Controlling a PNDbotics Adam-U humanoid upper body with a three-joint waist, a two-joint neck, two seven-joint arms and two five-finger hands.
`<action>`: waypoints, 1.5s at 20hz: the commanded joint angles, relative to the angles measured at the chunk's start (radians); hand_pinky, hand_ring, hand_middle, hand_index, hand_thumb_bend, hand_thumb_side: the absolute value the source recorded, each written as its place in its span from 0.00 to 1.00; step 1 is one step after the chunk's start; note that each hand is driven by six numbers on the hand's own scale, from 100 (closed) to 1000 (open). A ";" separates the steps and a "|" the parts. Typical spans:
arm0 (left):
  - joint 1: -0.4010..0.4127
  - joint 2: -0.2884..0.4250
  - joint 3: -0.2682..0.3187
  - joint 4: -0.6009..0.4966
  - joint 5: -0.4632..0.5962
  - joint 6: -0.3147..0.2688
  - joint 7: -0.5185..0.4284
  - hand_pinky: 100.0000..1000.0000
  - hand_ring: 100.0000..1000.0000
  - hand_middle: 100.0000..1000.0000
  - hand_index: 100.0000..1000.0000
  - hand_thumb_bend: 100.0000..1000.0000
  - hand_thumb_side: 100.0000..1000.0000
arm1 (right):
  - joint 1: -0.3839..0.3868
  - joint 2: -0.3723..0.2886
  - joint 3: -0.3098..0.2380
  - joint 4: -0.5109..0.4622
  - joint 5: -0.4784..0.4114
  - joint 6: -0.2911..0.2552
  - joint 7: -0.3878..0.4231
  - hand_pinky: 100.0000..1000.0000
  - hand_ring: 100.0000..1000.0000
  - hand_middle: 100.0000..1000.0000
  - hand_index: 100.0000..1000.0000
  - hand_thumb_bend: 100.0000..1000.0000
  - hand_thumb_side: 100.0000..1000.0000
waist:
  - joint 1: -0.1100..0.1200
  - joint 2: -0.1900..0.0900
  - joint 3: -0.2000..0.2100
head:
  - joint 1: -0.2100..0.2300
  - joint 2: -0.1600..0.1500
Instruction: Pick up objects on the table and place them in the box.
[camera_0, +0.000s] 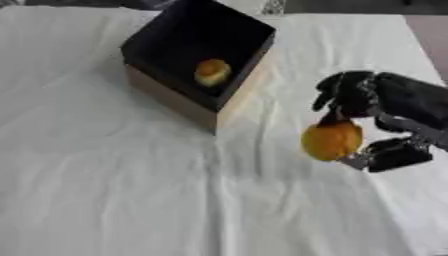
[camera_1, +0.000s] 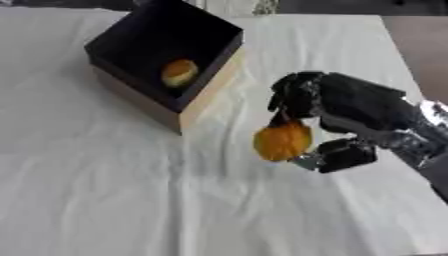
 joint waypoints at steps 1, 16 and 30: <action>-0.015 0.025 -0.002 -0.016 0.003 -0.002 -0.004 0.82 0.78 0.74 0.88 0.23 0.51 | -0.101 -0.064 -0.025 -0.016 -0.152 0.057 0.040 0.79 0.65 0.25 0.56 0.00 0.01 | -0.003 -0.025 0.008 | -0.014 -0.018; -0.068 0.024 -0.025 -0.016 0.022 -0.015 -0.027 0.82 0.79 0.74 0.88 0.23 0.50 | -0.675 0.225 0.062 0.589 -0.200 0.104 0.194 0.83 0.69 0.29 0.60 0.00 0.00 | -0.039 0.011 0.091 | -0.094 -0.052; -0.110 0.010 -0.037 -0.016 0.039 -0.022 -0.041 0.82 0.78 0.74 0.88 0.23 0.50 | -0.737 0.348 0.055 0.911 0.068 -0.114 0.246 0.87 0.80 0.47 0.76 0.00 0.04 | -0.058 0.034 0.160 | -0.152 -0.066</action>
